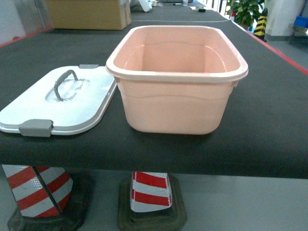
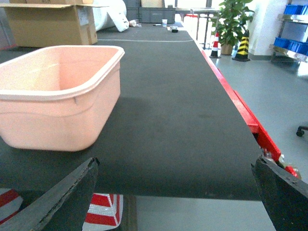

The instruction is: Pick capacitor and pack into box

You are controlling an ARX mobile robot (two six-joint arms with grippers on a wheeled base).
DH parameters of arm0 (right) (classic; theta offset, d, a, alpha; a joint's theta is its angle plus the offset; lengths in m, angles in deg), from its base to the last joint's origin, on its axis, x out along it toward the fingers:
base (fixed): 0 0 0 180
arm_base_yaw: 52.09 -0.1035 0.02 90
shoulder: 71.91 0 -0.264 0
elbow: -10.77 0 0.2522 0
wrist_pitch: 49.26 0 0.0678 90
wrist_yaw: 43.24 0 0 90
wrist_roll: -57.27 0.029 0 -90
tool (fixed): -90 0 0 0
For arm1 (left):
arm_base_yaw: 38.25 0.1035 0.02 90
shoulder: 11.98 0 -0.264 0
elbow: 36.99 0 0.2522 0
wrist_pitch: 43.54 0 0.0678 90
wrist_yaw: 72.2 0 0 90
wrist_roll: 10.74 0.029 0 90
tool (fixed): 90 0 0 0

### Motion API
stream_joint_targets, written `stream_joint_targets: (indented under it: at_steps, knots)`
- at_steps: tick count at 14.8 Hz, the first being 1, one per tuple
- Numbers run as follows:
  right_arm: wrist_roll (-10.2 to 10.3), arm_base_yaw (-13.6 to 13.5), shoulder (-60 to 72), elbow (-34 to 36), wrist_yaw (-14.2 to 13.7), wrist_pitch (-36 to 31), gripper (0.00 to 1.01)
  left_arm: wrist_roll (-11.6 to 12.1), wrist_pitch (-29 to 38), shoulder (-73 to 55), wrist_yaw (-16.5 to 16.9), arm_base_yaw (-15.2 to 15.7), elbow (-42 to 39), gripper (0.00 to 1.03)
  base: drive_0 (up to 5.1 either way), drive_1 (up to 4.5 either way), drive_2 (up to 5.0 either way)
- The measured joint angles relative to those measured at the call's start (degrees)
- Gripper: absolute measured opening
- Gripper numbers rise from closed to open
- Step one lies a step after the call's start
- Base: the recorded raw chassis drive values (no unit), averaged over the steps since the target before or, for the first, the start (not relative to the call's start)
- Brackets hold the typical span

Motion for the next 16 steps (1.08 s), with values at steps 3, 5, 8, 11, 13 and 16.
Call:
stream_joint_targets:
  at_steps: [3,5,8,11,13,16]
  knots:
    - [0.0,0.0,0.0,0.0,0.0,-0.2,0.98,0.0,0.3,0.0,0.1,0.0,0.0,0.44,0.0,0.00,0.0]
    - [0.0,0.0,0.0,0.0,0.0,0.1,0.98,0.0,-0.2,0.0,0.1,0.0,0.0,0.44,0.0,0.00,0.0]
    - [0.0,0.0,0.0,0.0,0.0,0.0,0.98,0.0,0.0,0.0,0.1,0.0,0.0,0.44,0.0,0.00,0.0]
    - [0.0,0.0,0.0,0.0,0.0,0.0,0.98,0.0,0.0,0.0,0.1,0.0,0.0,0.44,0.0,0.00,0.0]
    - [0.0,0.0,0.0,0.0,0.0,0.0,0.98,0.1,0.2,0.0,-0.4,-0.1,0.0,0.44,0.0,0.00,0.0]
    - [0.0,0.0,0.0,0.0,0.0,0.0,0.98,0.4,26.7,-23.4,-17.0,-11.7,0.1,0.44,0.0,0.00,0.0]
